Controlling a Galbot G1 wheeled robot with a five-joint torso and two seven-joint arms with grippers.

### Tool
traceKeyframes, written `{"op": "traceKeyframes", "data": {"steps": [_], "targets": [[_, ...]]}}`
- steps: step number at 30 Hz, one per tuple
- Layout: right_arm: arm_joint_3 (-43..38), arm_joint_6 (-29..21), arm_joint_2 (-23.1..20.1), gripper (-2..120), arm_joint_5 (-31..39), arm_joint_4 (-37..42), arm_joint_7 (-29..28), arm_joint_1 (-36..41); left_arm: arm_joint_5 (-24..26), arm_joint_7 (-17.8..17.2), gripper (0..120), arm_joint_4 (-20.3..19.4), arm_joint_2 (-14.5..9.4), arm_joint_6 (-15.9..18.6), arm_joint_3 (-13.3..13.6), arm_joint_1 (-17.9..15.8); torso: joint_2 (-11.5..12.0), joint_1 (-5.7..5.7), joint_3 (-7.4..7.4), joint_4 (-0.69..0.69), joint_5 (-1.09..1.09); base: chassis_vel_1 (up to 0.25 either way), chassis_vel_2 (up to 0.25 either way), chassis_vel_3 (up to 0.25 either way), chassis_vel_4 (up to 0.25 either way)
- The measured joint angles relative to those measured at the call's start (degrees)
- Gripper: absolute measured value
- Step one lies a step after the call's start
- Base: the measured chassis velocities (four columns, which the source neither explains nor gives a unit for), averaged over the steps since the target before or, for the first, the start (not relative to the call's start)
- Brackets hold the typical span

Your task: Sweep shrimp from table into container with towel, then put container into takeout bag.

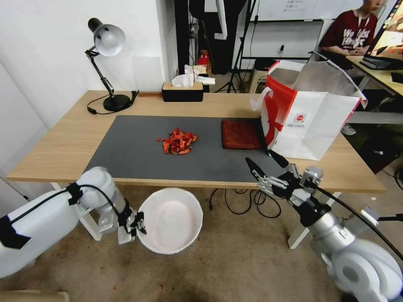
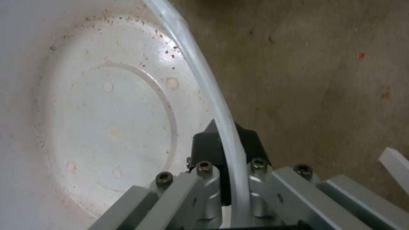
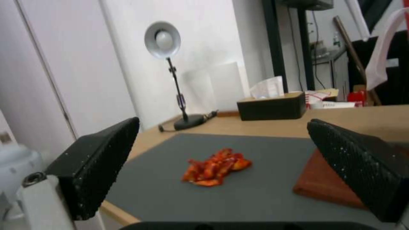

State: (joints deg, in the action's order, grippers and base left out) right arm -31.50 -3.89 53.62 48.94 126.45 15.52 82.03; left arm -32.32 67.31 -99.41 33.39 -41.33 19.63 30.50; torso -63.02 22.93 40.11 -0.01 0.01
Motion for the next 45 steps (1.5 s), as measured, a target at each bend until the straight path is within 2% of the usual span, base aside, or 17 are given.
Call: {"op": "traceKeyframes", "data": {"steps": [1, 2, 5, 7, 9, 10, 11, 13, 15, 18, 19, 21, 30, 33, 45], "targets": [[1.44, 0.16, -2.01, 100, 0.44, -1.65, -0.73, -2.48, 0.09, -0.05, 0, 0.23, 0.03, 0.01, 0.26, -0.5, 0.0, 0.0, 0.0, 0.0, 0.0, 0.0, 0.0, 0.0, 0.0], [1.44, 0.16, -2.01, 100, 0.44, -1.65, -0.73, -2.48, 0.09, -0.05, 0, 0.23, 0.03, 0.01, 0.26, -0.5, 0.0, 0.0, 0.0, 0.0, 0.0, 0.0, 0.0, 0.0, 0.0], [8.78, 0.69, -7.29, 100, 3.17, -7.07, -3.9, -11.75, 0.45, -0.18, 0, 0.59, -0.04, 0.05, 0.91, -0.77, 0.01, 0.0, 0.0, 0.02, -0.01, 0.0, 0.0, 0.0, 0.0], [11.47, 0.56, -8.33, 100, 3.57, -8.58, -5.26, -14.74, 0.47, -0.18, 0, 0.59, -0.04, 0.05, 1.04, -0.73, 0.01, 0.0, 0.0, 0.02, -0.01, 0.0, 0.0, 0.0, 0.0], [17.66, -1.58, -9.56, 100, 3.97, -11.57, -11.48, -22.36, 0.51, -0.18, 0, 0.59, 0.14, 0.23, 1.38, -0.64, 0.01, 0.0, 0.0, 0.01, 0.0, 0.0, 0.0, 0.0, 0.0], [20.34, -3.2, -9.7, 100, 4.81, -12.98, -15.8, -26.35, 0.49, -0.18, 0, 0.59, 0.32, 0.32, 1.43, -0.66, 0.01, 0.0, 0.0, 0.02, -0.01, 0.0, 0.0, 0.0, 0.0], [20.34, -3.2, -9.7, 100, 4.81, -12.98, -15.8, -26.35, 0.49, -0.18, 0, 0.59, 0.32, 0.32, 1.43, -0.66, 0.01, 0.0, 0.0, 0.02, -0.01, 0.0, 0.0, 0.0, 0.0], [24.48, -5.98, -9.38, 100, 6.99, -15.96, -23.05, -32.71, 0.38, -0.17, 0, 0.49, 0.68, 0.43, 1.45, -0.76, 0.01, 0.01, 0.0, 0.02, -0.03, 0.0, 0.0, 0.0, 0.0], [25.7, -6.66, -9.19, 100, 7.55, -16.95, -24.89, -34.28, 0.34, -0.17, 0, 0.38, 0.71, 0.47, 1.45, -0.76, 0.01, 0.01, 0.01, 0.03, -0.03, 0.0, 0.0, 0.0, 0.0], [31.39, -9.67, -7.5, 100, 9.34, -21.73, -34.41, -40.76, -0.01, -0.64, 0, -0.11, 0.7, 0.6, 1.39, -0.32, 0.01, 0.0, 0.0, -0.01, -0.02, 0.0, 0.0, 0.0, 0.0], [31.39, -9.67, -7.5, 100, 9.34, -21.73, -34.41, -40.76, -0.01, -0.64, 0, -0.11, 0.7, 0.6, 1.39, -0.32, 0.01, 0.0, 0.0, -0.01, -0.02, 0.0, 0.0, 0.0, 0.0], [33.87, -11.29, -6.1, 100, 11.14, -24.07, -39.48, -43.97, -0.33, -0.74, 0, -0.3, 0.72, 0.69, 1.26, -0.18, 0.01, 0.0, 0.0, 0.0, -0.01, 0.0, 0.0, 0.0, 0.0], [41.14, -13.49, -1.99, 100, 12.93, -30.69, -43.17, -52.27, -0.48, -0.75, 0, -0.36, 0.73, 0.9, 1.05, 0.16, 0.0, 0.0, 0.0, 0.01, -0.03, 0.0, 0.0, 0.0, 0.0], [43.53, -14.36, 0.65, 100, 12.84, -33.49, -44.26, -54.73, -0.5, -0.77, 0, -0.07, 0.96, 0.91, 0.73, 0.75, 0.0, 0.0, 0.0, 0.01, -0.02, 0.0, 0.0, 0.0, 0.0], [46.63, -16.89, 5.12, 100, 10.38, -38.94, -48.07, -58.01, -0.53, -0.98, 0, 0.18, 0.83, 0.8, 0.03, 2.21, 0.0, 0.0, 0.0, 0.01, -0.02, 0.0, 0.0, 0.0, 0.0]]}}
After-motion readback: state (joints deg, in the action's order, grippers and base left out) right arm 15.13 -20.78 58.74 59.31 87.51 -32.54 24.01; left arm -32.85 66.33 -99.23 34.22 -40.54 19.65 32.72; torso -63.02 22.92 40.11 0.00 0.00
